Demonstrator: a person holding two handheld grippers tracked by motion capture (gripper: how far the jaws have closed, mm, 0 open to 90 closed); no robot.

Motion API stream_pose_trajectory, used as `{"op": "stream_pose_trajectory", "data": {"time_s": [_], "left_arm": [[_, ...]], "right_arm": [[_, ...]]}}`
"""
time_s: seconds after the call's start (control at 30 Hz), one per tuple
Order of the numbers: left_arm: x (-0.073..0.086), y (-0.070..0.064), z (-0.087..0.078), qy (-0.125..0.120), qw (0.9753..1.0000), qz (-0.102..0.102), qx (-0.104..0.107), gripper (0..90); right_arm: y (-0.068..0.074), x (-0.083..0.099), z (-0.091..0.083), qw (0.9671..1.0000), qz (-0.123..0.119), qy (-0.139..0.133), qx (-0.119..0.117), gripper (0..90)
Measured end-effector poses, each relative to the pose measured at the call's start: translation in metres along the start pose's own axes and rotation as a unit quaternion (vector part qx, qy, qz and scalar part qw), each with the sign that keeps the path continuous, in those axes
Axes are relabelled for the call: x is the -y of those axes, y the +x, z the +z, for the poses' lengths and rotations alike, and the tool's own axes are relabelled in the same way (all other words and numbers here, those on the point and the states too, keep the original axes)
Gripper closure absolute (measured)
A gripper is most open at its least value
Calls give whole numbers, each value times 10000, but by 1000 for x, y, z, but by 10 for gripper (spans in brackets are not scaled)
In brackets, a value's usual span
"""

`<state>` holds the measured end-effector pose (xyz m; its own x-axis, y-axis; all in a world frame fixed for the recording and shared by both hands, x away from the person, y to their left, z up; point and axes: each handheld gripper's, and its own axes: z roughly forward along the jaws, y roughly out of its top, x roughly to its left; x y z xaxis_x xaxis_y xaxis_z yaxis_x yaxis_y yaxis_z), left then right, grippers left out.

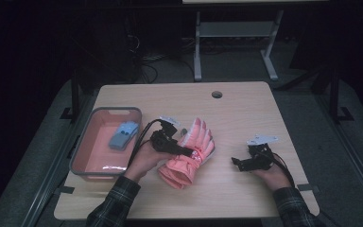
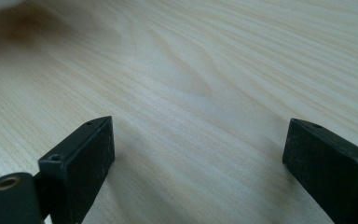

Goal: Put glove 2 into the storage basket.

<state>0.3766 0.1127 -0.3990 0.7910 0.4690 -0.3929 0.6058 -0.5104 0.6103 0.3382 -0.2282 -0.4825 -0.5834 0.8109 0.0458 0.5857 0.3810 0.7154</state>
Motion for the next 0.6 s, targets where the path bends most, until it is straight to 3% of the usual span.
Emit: {"op": "stream_pose_trajectory", "data": {"time_s": [0.33,0.6], "left_arm": [[-12,3,-41,-160,9997,-58,-184,592],[-9,12,-84,-375,9984,-251,-326,592]], "right_arm": [[0,0,0,10000,-13,5,0,84],[0,0,0,10000,-7,5,7,84]]}}
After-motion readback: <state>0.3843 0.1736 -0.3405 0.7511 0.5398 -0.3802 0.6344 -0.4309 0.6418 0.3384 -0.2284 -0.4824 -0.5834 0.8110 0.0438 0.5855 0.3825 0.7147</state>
